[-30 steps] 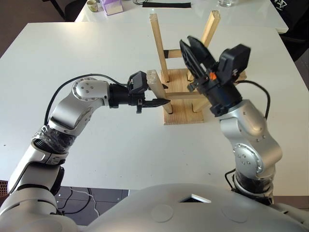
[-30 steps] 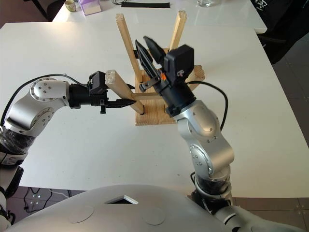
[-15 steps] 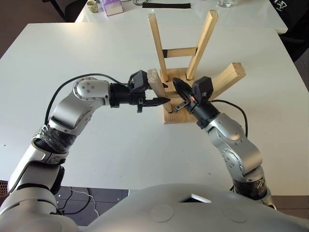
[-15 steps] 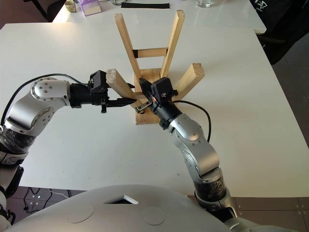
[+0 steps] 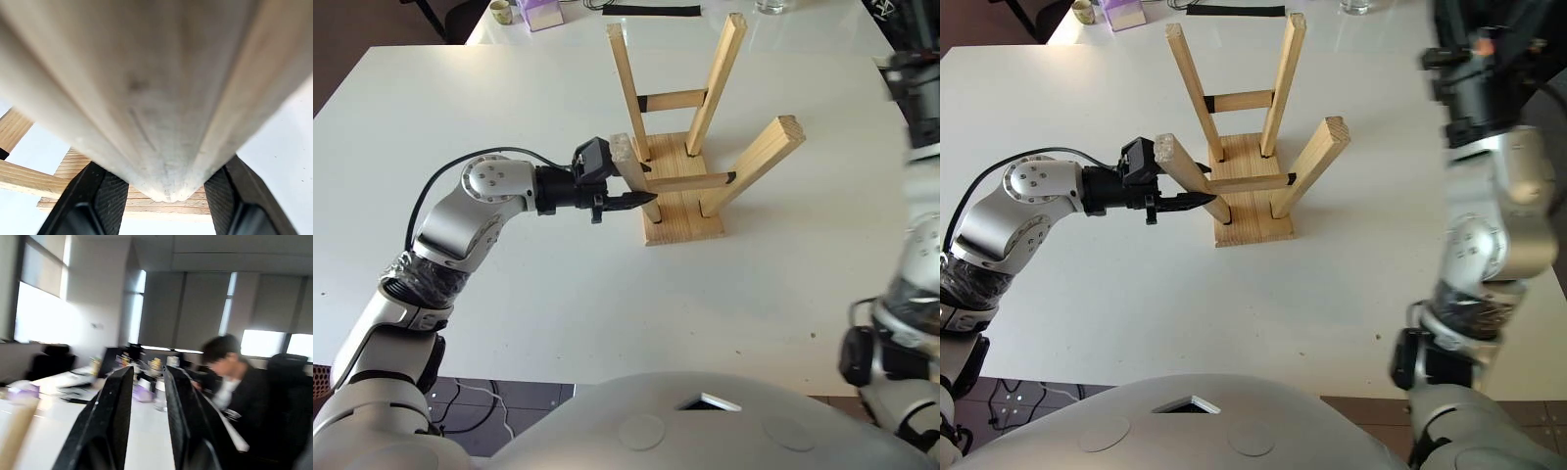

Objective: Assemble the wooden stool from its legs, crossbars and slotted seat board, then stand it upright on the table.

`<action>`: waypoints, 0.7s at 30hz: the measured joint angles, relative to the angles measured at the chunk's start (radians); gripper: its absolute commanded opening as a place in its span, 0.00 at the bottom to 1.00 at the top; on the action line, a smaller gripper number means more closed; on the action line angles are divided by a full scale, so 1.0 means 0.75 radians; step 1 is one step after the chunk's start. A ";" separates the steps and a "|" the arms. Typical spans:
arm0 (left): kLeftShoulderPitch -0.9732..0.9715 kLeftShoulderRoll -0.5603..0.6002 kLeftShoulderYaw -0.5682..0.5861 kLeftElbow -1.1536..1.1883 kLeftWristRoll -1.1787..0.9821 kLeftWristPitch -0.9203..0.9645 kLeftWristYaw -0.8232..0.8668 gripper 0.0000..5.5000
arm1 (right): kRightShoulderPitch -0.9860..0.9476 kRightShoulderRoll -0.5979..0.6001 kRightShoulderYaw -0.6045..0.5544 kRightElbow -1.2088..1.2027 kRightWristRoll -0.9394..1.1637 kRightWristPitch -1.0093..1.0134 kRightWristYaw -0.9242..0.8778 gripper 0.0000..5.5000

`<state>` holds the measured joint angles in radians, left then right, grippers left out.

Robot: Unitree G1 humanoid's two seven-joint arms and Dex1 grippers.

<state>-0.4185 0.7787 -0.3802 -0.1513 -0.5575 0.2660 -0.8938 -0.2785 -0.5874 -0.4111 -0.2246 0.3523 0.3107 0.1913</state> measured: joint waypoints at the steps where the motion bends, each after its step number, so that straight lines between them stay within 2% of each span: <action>1: 0.004 0.000 0.000 0.001 0.002 0.000 0.002 0.37 | 0.031 -0.035 -0.007 0.069 -0.067 -0.038 -0.008 0.31; 4: 0.011 0.001 0.005 0.001 0.004 0.000 0.011 0.37 | 0.168 -0.118 0.060 0.217 -0.338 -0.135 -0.059 0.37; 6: 0.012 0.006 0.010 0.001 0.007 0.001 0.025 0.37 | 0.216 -0.089 0.203 0.168 -0.429 -0.140 -0.050 0.37; 8: 0.002 0.005 0.012 0.001 0.010 0.003 0.032 0.37 | 0.211 0.024 0.389 0.044 -0.426 -0.110 -0.014 0.37; 10: -0.007 0.001 0.005 0.002 0.018 0.006 0.030 0.37 | 0.147 0.269 0.643 -0.121 -0.331 0.003 0.007 0.37; 13: -0.005 0.032 0.029 0.017 0.023 0.006 0.046 0.37 | 0.095 0.418 0.677 -0.201 -0.256 0.229 -0.073 0.37; 15: -0.004 0.044 0.030 0.016 0.023 0.007 0.050 0.37 | 0.079 0.447 0.677 -0.246 -0.254 0.349 -0.102 0.37; 21: -0.017 0.021 0.012 -0.001 0.059 0.023 0.062 0.37 | 0.086 0.282 0.629 -0.312 -0.253 0.423 0.036 0.37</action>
<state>-0.4313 0.7948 -0.3714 -0.1523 -0.5132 0.2833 -0.8476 -0.2143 -0.3758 0.0607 -0.4583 0.1623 0.6276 0.2186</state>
